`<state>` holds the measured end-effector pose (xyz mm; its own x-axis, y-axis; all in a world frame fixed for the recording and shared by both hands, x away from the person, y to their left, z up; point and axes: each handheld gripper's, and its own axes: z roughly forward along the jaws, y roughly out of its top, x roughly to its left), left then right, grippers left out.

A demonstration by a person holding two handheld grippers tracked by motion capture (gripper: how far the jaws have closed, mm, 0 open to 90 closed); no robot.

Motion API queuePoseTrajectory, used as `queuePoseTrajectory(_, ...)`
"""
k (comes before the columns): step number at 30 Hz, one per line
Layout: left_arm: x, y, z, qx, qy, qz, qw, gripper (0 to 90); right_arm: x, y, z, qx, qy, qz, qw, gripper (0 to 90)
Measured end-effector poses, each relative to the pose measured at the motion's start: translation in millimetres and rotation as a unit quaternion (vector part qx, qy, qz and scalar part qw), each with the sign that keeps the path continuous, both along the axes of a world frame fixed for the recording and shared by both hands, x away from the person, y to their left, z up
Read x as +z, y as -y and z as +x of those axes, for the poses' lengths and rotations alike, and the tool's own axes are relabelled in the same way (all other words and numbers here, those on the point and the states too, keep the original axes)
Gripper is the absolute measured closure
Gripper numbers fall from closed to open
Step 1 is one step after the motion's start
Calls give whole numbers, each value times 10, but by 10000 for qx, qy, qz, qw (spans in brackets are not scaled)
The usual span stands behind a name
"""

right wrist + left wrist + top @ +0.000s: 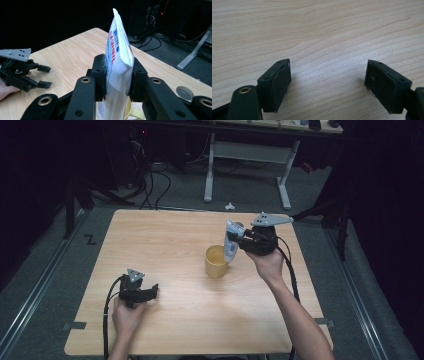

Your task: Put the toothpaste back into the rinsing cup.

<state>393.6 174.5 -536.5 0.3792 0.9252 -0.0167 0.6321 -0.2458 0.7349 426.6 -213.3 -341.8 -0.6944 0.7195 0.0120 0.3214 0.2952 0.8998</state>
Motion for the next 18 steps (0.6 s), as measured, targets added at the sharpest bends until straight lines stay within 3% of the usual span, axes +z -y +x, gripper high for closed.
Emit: queuePoseTrajectory(18, 0, 0, 0, 0, -1, 0, 10000, 214, -107, -166, 153, -36, -64, -69, 9999, 717)
